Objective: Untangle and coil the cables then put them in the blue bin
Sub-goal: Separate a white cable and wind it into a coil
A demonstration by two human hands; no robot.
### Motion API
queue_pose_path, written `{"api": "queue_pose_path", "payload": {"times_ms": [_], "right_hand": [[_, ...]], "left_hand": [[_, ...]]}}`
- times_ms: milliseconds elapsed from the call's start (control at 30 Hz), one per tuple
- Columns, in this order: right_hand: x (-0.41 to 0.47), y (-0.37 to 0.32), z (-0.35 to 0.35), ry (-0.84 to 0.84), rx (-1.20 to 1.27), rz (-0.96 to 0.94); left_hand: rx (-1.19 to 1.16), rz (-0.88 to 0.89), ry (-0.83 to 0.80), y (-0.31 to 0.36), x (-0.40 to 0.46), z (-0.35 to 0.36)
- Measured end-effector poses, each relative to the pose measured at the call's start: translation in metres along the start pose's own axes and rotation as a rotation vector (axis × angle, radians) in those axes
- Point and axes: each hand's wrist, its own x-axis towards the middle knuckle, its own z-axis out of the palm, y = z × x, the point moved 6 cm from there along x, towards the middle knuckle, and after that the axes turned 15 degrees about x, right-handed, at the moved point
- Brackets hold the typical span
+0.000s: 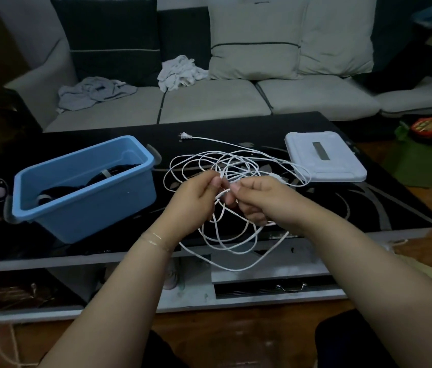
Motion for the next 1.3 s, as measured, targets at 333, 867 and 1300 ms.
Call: {"api": "queue_pose_path", "payload": {"times_ms": [333,867,1300], "right_hand": [[0.0,-0.015,-0.024,0.273,-0.342,-0.297],[0.015,0.004,-0.026,0.306,0.197,-0.217],[0.023,0.038,-0.004,0.344,0.122,0.066]], "left_hand": [[-0.299,0.001,-0.266,0.017,-0.006,0.013],[-0.818,-0.095,-0.309,0.013,-0.006,0.017],[-1.166,-0.097,-0.28,0.017,-0.006,0.018]]}}
